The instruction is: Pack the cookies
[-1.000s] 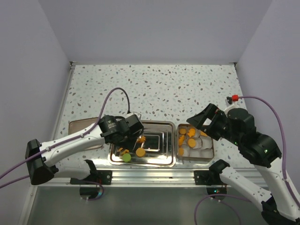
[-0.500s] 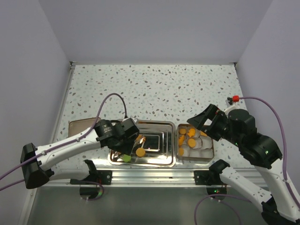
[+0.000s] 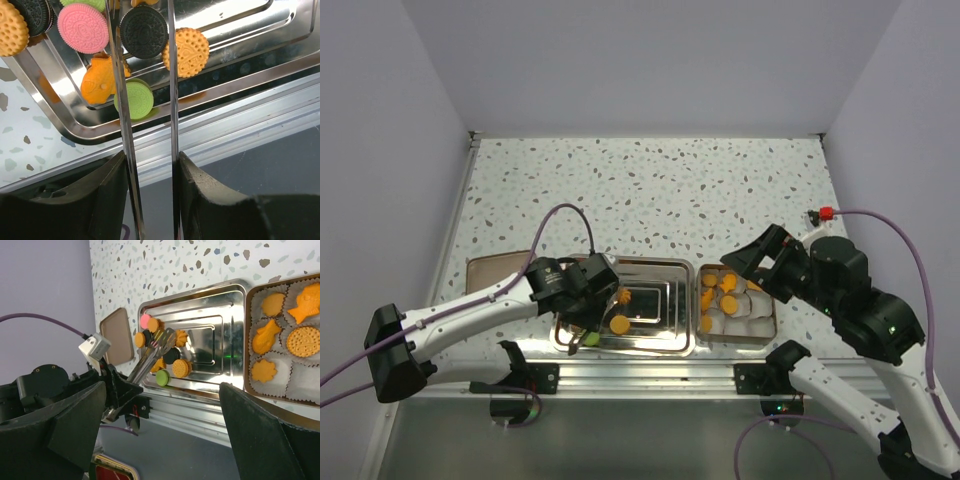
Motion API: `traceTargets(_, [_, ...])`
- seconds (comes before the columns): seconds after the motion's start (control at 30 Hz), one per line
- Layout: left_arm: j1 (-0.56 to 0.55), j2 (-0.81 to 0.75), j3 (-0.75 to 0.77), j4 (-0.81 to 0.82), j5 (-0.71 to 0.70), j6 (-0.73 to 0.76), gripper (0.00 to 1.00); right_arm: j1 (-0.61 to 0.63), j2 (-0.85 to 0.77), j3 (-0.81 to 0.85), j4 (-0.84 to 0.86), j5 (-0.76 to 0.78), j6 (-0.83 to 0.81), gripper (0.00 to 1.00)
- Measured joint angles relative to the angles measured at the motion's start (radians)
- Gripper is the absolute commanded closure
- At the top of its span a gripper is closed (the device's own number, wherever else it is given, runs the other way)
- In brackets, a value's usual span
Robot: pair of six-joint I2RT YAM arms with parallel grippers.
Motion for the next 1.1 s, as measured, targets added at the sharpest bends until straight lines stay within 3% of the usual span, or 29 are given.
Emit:
traceTargets(0.23, [0.000,0.000,0.000,0.011,0.019,0.000,0.66,0.000,-0.008,-0.003,0.000,0.000,0.003,0.01])
traceTargets(1.1, [0.004,0.163,0.340,-0.032,-0.004,0.054,0.71,0.000,-0.080,0.016,-0.026,0.041,0.007,0.01])
